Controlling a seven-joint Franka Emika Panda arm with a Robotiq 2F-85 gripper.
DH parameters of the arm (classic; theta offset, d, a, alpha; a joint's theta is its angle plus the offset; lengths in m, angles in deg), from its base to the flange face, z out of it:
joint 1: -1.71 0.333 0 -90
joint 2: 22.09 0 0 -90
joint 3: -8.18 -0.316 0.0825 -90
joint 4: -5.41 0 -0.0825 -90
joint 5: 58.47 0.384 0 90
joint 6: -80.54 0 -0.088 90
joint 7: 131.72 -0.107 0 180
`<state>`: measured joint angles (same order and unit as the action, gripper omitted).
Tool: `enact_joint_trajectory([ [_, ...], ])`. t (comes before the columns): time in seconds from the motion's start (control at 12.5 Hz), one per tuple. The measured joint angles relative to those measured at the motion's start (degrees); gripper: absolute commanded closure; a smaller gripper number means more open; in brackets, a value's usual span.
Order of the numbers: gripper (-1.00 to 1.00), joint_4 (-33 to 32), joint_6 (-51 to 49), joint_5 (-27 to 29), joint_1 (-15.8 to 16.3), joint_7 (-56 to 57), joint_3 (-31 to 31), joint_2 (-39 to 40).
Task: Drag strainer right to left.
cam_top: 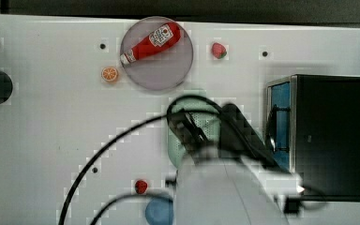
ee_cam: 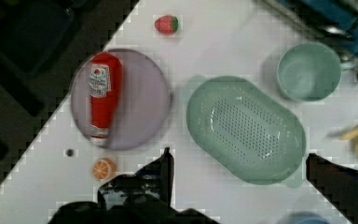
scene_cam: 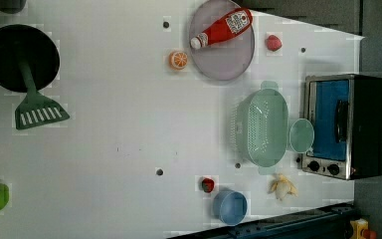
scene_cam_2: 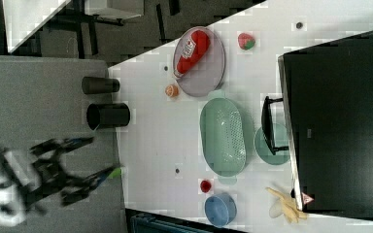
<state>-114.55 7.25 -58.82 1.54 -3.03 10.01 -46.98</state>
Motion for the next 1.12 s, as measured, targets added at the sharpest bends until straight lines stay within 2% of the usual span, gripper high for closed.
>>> enact_joint_trajectory([
  [0.4, -1.00, -18.46, 24.49, -0.47, -0.40, -7.72, 0.04, 21.48],
  [0.56, -1.00, -23.05, 31.21, -0.35, -1.19, -14.72, -0.23, 29.11],
  [0.88, -1.00, -23.28, 46.45, 0.19, -0.25, -27.88, -0.89, 40.52],
  [1.12, -1.00, -21.04, 55.74, 0.23, 0.95, -35.10, -2.47, 45.41],
])
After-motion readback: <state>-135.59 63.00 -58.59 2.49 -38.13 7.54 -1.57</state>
